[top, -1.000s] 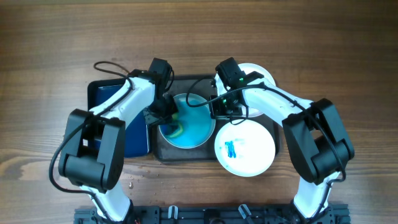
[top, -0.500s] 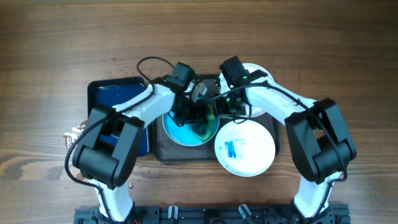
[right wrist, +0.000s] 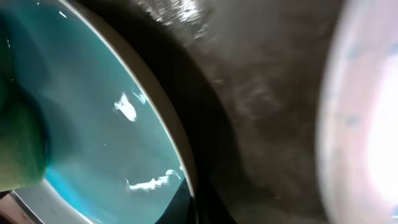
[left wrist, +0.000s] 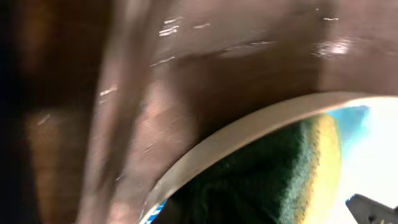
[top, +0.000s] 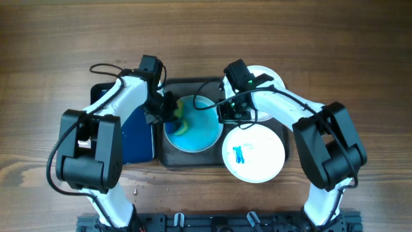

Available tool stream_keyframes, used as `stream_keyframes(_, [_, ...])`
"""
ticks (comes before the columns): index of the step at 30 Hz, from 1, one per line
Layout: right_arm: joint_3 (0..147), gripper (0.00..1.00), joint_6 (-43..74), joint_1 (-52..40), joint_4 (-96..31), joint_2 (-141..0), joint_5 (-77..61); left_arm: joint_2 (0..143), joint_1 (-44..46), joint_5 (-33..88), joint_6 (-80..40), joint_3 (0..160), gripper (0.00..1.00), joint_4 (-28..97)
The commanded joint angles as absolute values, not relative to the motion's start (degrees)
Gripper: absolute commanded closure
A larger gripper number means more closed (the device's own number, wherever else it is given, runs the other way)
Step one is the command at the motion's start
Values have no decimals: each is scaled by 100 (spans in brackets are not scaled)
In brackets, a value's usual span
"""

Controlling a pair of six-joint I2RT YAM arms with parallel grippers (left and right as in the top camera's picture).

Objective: Clean dirty plates on tray and stack at the side
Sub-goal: 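Scrub the plate with the sponge while the right gripper holds the rim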

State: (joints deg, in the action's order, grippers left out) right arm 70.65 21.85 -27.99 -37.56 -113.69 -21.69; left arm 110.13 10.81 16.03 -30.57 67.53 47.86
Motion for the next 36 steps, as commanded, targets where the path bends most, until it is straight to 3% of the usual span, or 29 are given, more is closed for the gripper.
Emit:
stream_keyframes(1, [7002,96,2226,-2751,-3841,-11496,-1949,11434,954,-191,-3841,6377,96,5188])
stream_keyframes(6, [7002,96,2224,-2751,-3846,-11496,-1951,11434,1608,1966,-1826,6377,96,4475])
stream_keyframes(12, [7002,95,2222,-2751,-3865,-11496,-1951,11432,2263,3188,-711,6425,96,3640])
stream_keyframes(26, [7002,96,2095,-2751,-3977,-11496,-1951,11421,972,3341,1142,6860,96,3857])
stream_keyframes(36, [7002,96,2095,-2751,-3970,-11496,-1951,11128,989,3406,1785,7487,96,4486])
